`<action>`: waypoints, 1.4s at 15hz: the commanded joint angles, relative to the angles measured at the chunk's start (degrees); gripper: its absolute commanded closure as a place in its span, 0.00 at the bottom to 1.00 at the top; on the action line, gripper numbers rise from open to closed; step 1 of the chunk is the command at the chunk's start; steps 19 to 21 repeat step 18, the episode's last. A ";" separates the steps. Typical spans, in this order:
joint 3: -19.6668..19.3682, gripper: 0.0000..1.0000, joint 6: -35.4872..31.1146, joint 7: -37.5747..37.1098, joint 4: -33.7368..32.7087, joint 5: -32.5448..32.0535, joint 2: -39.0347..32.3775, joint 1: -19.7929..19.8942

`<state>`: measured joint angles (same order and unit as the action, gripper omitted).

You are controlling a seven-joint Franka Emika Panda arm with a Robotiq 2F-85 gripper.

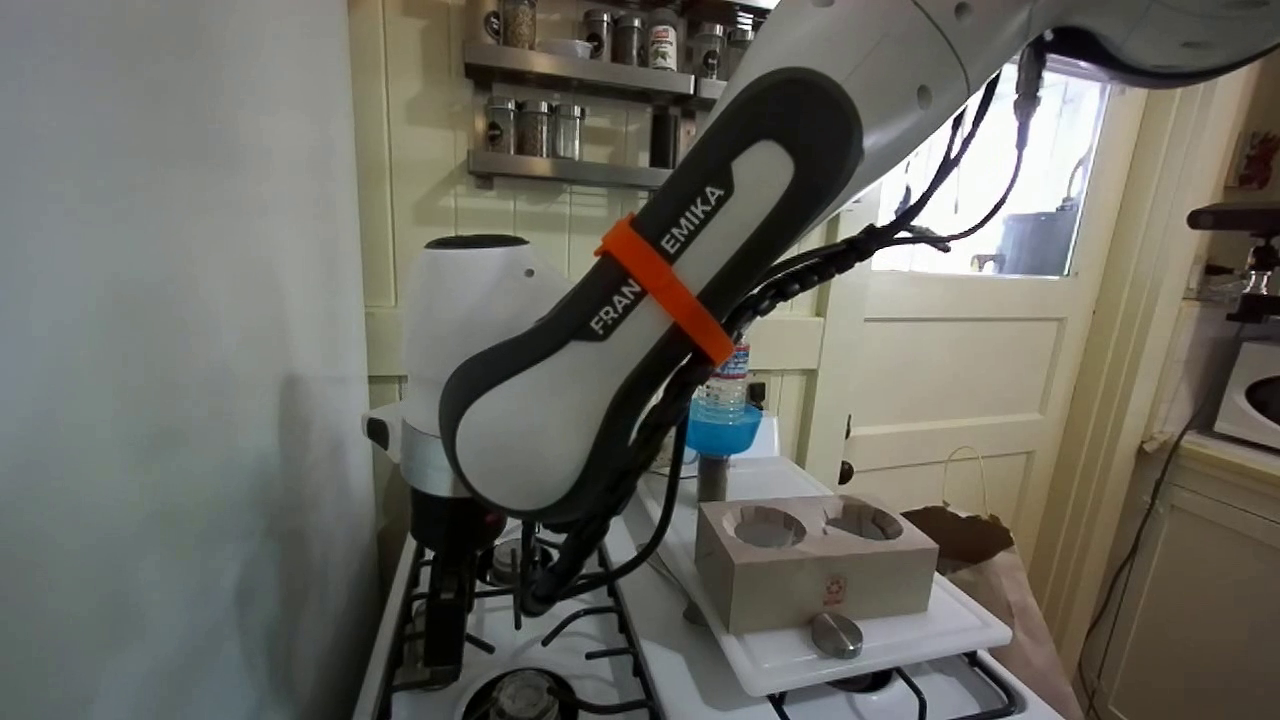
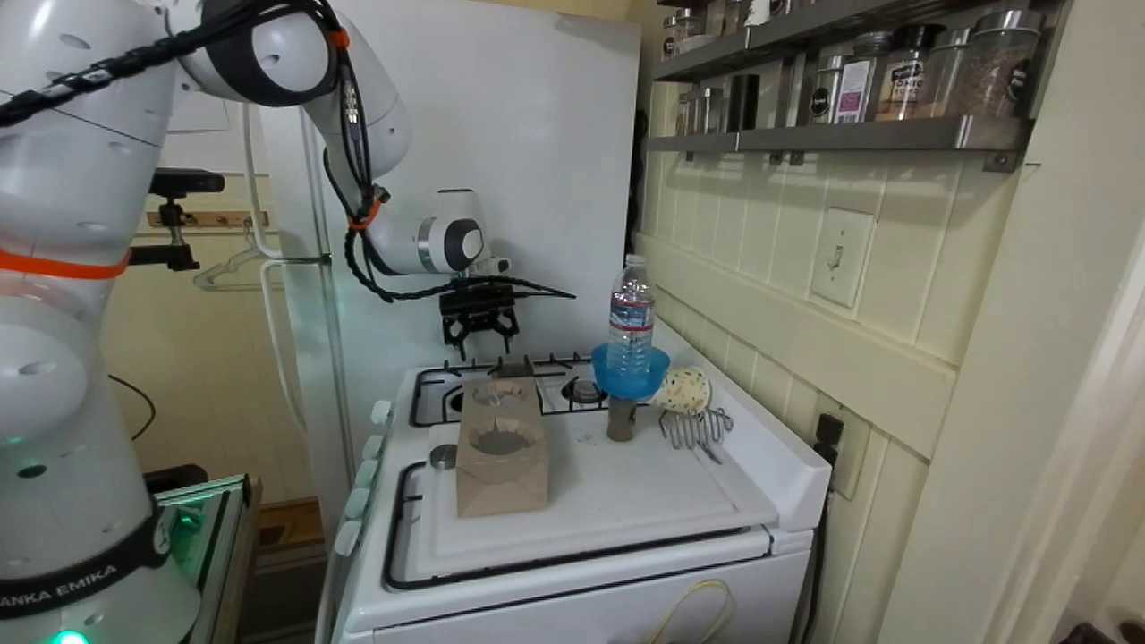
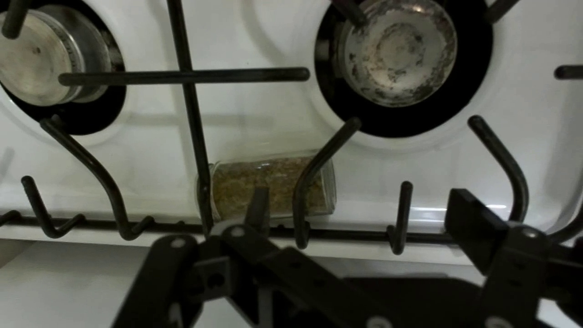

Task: Pick up the spice bottle

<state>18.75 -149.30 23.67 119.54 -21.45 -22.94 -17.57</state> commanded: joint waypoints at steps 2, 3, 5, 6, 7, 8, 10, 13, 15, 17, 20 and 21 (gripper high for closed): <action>0.76 0.16 -1.60 2.83 2.92 1.91 1.62 1.43; 0.85 0.22 -1.68 3.29 3.05 2.01 1.56 1.66; 0.77 0.22 -1.75 3.59 3.47 1.97 1.75 1.88; 0.73 0.21 -1.75 3.73 3.62 1.93 1.83 1.98; 0.69 0.20 -1.79 3.77 3.72 1.88 1.88 2.03; 0.62 0.20 -1.75 3.79 3.78 1.75 1.94 2.03; 0.52 0.21 -1.39 3.60 3.86 1.73 2.07 2.07; 0.48 0.22 -0.51 3.77 4.15 1.82 2.65 2.31; 0.47 0.05 -0.53 4.38 4.17 1.66 3.01 2.58; -0.20 0.08 -0.14 3.29 2.27 0.83 1.34 1.78; -0.19 0.01 -0.14 3.67 2.30 0.81 1.48 1.89; -0.19 0.01 -0.14 3.67 2.30 0.81 1.48 1.89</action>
